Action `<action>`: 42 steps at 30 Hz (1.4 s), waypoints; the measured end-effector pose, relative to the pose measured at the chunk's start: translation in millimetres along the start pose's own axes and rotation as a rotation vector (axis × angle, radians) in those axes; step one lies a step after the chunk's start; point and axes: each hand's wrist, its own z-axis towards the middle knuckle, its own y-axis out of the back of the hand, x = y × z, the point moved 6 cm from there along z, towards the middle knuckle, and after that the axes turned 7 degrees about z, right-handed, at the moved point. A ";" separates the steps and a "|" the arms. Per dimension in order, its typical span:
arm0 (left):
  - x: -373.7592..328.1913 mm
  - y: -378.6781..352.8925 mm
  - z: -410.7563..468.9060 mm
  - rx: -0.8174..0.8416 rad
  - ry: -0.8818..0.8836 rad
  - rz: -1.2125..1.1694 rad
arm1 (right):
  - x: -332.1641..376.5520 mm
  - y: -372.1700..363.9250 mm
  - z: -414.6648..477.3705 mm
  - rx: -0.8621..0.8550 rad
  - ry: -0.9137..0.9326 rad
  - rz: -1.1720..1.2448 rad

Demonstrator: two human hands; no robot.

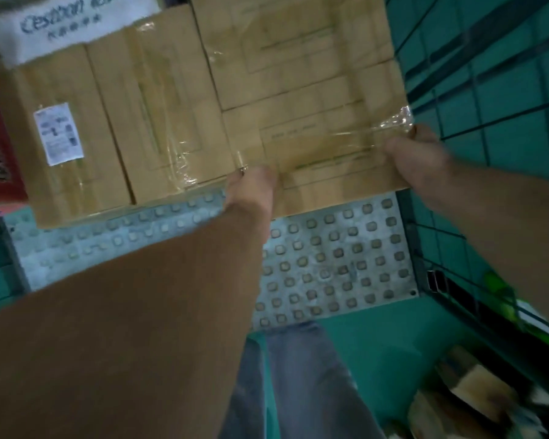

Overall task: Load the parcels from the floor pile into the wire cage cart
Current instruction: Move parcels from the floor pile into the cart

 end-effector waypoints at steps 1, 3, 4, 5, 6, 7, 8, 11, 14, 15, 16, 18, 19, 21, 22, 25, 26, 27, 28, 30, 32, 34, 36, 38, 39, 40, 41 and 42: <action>-1.9 0.3 -3.8 -0.026 -0.003 -0.007 | 0.3 -1.7 -0.3 0.002 -0.009 -0.008; -7.5 2.1 -22.0 -0.083 -0.008 -0.050 | -2.8 -2.2 0.2 -0.023 -0.008 -0.061; -7.6 1.9 -31.8 -0.081 0.006 -0.070 | -3.8 -2.6 -1.4 -0.044 -0.014 -0.068; -3.9 -0.2 -35.8 -0.050 0.021 -0.066 | -6.4 -1.8 -2.9 -0.057 -0.020 -0.073; -2.4 -0.1 -37.6 -0.024 0.000 -0.065 | -9.4 -1.2 -2.8 -0.053 -0.018 -0.094; -0.6 1.2 -33.4 -0.019 -0.020 -0.048 | -9.3 -0.5 -3.1 -0.050 -0.010 -0.130; -0.3 3.9 -27.6 -0.007 -0.045 -0.010 | -10.6 1.7 -1.8 -0.044 -0.021 -0.169; -13.1 12.0 -22.2 0.074 -0.082 0.156 | 1.7 4.1 -1.5 -0.007 -0.064 -0.265; -24.8 26.3 -17.7 0.094 -0.123 0.386 | 8.0 1.6 -2.6 0.001 -0.061 -0.352; -27.6 32.9 -19.0 0.094 -0.138 0.449 | 9.6 -3.2 -10.3 -0.006 -0.066 -0.410; -28.7 37.9 -20.1 0.110 -0.156 0.496 | 10.5 -8.0 -20.4 -0.050 -0.062 -0.470; -24.4 47.0 -29.5 0.171 -0.183 0.561 | 3.0 -18.1 -44.6 -0.131 -0.013 -0.555; -18.4 53.5 -36.6 0.191 -0.181 0.553 | -7.1 -28.4 -58.8 -0.114 0.024 -0.572; -2.4 67.0 -56.6 0.221 -0.152 0.558 | -41.9 -54.5 -104.0 0.052 -0.019 -0.542; 6.7 74.0 -71.8 0.236 -0.136 0.572 | -60.3 -70.1 -131.3 0.163 -0.066 -0.500; 42.1 102.9 -132.7 0.371 -0.121 0.646 | -95.3 -108.1 -243.0 0.327 -0.165 -0.303; 54.1 114.3 -155.2 0.414 -0.129 0.673 | -105.1 -114.1 -278.3 0.312 -0.192 -0.243; 66.7 126.0 -173.7 0.451 -0.132 0.700 | -112.5 -117.4 -310.5 0.288 -0.219 -0.190; 79.6 138.4 -191.6 0.477 -0.151 0.736 | -118.4 -118.5 -342.2 0.268 -0.230 -0.147; 104.2 162.4 -224.7 0.519 -0.215 0.846 | -124.4 -114.2 -406.5 0.246 -0.227 -0.101; 127.7 180.4 -253.6 0.551 -0.275 0.961 | -131.1 -104.0 -460.7 0.196 -0.222 -0.053; 150.5 189.5 -279.1 0.588 -0.333 1.072 | -149.4 -89.5 -504.6 0.109 -0.262 0.002; 177.1 198.1 -307.2 0.632 -0.384 1.216 | -182.5 -78.3 -549.2 -0.014 -0.316 0.127; 204.7 197.5 -333.2 0.676 -0.442 1.373 | -219.4 -70.2 -595.1 -0.127 -0.346 0.230; 217.1 195.0 -343.1 0.697 -0.476 1.451 | -238.0 -68.9 -616.3 -0.170 -0.374 0.290; 229.0 191.1 -352.0 0.706 -0.516 1.530 | -255.0 -68.6 -635.8 -0.216 -0.392 0.339; 243.1 184.6 -364.6 0.721 -0.571 1.595 | -274.0 -68.1 -659.0 -0.264 -0.414 0.400; 260.0 177.7 -381.3 0.738 -0.633 1.659 | -297.3 -70.3 -683.6 -0.319 -0.436 0.460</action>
